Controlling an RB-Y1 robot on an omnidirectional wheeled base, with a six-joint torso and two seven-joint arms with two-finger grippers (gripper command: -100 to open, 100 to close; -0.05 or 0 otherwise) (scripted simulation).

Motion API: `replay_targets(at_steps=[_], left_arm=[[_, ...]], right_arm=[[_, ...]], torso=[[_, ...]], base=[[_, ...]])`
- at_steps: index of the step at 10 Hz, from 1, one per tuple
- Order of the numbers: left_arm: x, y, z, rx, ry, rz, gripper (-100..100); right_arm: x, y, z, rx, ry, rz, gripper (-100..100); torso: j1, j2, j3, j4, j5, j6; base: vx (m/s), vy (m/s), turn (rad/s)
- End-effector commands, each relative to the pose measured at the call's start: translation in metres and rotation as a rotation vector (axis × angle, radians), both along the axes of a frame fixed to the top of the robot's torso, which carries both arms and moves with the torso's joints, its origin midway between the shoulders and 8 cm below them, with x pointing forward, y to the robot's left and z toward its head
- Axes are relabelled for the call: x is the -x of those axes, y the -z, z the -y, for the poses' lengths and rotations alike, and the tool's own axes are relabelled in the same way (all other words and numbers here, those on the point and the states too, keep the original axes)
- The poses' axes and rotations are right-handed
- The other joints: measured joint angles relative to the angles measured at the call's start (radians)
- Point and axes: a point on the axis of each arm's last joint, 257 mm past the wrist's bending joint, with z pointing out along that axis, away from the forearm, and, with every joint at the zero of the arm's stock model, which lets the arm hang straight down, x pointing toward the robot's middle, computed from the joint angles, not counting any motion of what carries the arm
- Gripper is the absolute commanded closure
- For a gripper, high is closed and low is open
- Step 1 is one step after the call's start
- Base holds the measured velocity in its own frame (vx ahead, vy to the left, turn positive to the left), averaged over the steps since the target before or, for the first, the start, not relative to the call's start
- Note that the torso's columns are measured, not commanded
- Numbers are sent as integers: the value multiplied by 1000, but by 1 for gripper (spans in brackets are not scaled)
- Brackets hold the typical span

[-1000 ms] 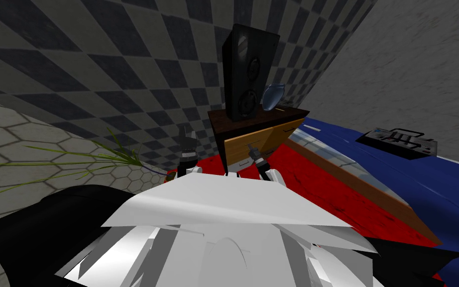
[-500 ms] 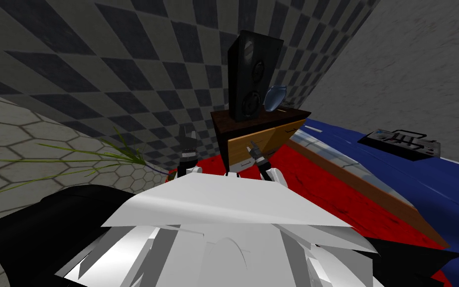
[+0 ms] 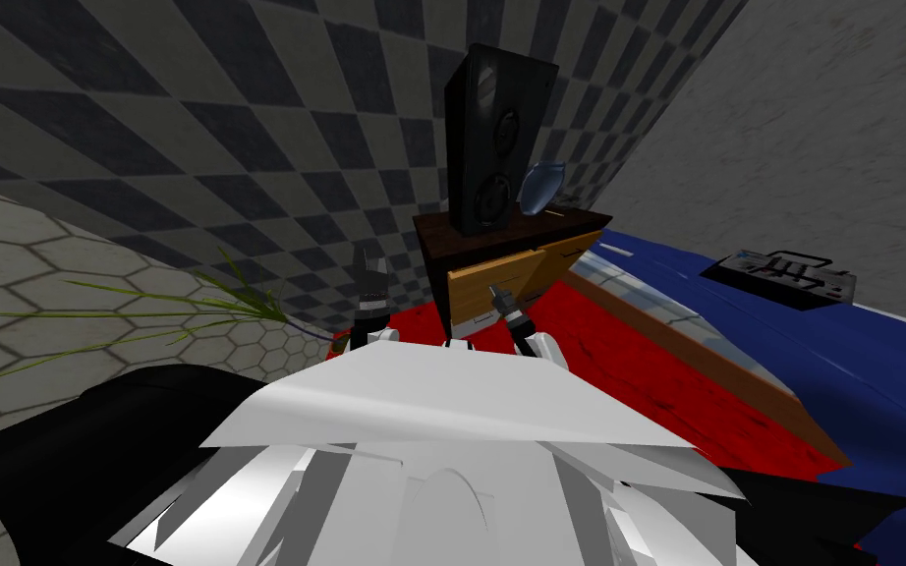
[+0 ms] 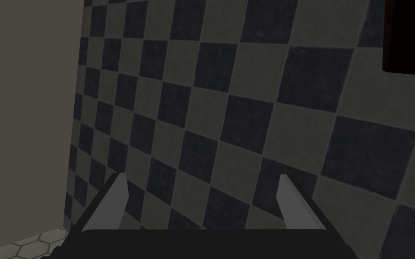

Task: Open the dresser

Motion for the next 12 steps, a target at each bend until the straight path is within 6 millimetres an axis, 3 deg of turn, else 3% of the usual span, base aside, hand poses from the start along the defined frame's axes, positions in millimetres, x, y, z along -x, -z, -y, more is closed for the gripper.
replay_targets(at_steps=[1,2,6,7,8,12], left_arm=[[0,0,0,0,0,0,0],[0,0,0,0,0,0,0],[0,0,0,0,0,0,0],[0,0,0,0,0,0,0],[0,0,0,0,0,0,0],[0,0,0,0,0,0,0]], right_arm=[[-1,-11,3,1,-5,15,100],[1,-2,3,4,-3,-3,100],[7,-11,2,1,-20,14,100],[8,-2,3,5,-13,-6,100],[4,-7,14,10,-3,-16,-100],[-4,-22,27,6,8,-20,-100]], torso=[[1,-1,-1,1,1,0],[3,0,-1,3,2,0],[3,-2,-1,1,1,-1],[4,0,-1,3,2,-1],[9,-6,-4,1,3,-2],[4,-11,-7,-5,0,-3]], base=[[-199,-68,-23],[-95,-34,-9],[-164,-84,-38],[-96,-43,-11],[-40,3,63],[-24,23,34]])
